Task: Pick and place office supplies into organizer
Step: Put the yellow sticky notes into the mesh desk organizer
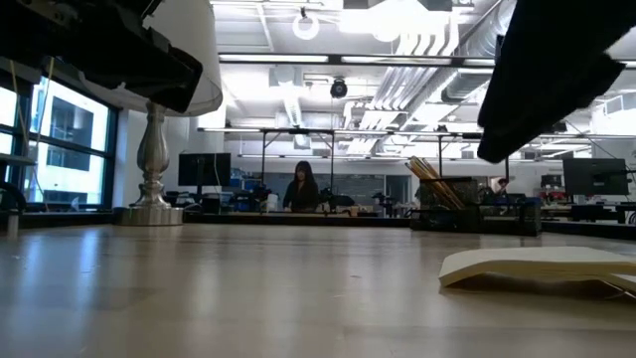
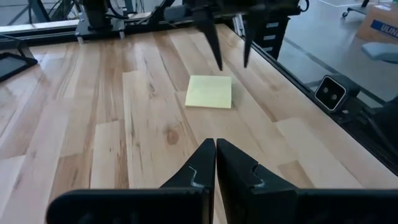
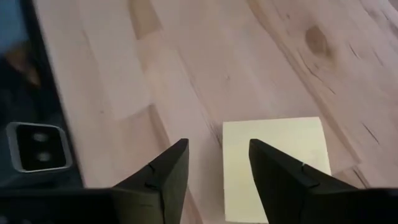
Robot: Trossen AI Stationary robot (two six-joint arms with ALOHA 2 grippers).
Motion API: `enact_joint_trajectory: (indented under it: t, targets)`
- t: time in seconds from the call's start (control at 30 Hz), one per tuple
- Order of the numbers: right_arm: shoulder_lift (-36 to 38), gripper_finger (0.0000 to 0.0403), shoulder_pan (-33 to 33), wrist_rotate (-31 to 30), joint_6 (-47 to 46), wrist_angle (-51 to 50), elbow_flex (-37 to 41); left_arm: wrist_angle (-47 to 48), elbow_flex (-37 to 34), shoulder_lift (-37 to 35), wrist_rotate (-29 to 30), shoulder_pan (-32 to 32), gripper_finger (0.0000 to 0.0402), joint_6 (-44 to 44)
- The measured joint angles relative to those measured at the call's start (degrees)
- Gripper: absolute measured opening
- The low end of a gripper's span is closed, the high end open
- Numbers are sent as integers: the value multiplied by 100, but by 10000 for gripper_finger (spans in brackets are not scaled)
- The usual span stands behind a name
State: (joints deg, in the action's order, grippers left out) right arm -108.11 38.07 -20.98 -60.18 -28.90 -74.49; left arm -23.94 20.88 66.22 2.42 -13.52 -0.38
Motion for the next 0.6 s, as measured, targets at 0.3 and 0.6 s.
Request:
enact_joint_trajectory:
  t: [0.3, 0.6]
  targets:
    - [-2030, 161, 353, -303, -394, -3768, -3108, -120, 0, 2, -46, 0, 5, 2]
    - [-3397, 163, 522, -415, 282, -4757, -5046, -58, 0, 2, -72, 0, 5, 200]
